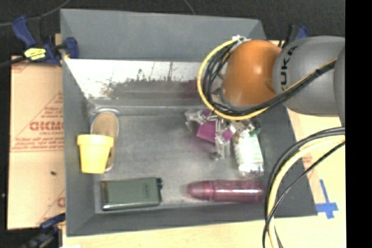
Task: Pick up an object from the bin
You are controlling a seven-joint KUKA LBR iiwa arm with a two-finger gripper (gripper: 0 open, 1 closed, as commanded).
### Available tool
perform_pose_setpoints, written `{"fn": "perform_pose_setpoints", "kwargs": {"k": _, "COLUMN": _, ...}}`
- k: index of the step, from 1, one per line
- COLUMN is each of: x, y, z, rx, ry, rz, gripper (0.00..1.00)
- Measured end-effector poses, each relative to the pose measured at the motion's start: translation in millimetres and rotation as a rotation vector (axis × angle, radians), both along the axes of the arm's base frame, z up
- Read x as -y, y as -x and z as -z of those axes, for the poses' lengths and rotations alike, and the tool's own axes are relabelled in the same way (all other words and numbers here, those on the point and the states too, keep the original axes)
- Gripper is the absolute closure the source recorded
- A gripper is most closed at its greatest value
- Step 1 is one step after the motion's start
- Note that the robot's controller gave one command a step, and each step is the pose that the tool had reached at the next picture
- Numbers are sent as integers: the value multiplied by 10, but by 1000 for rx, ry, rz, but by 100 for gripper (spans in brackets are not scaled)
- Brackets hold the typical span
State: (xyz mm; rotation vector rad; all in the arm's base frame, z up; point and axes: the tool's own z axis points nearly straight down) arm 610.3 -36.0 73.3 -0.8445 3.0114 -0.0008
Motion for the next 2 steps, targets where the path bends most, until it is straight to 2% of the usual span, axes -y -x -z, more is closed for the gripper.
{"fn": "perform_pose_setpoints", "kwargs": {"k": 1, "x": 305, "y": -247, "z": -19, "rx": 10, "ry": -15, "rz": -316, "gripper": 0}}
{"fn": "perform_pose_setpoints", "kwargs": {"k": 2, "x": 323, "y": -400, "z": -31, "rx": 13, "ry": 0, "rz": -132, "gripper": 100}}
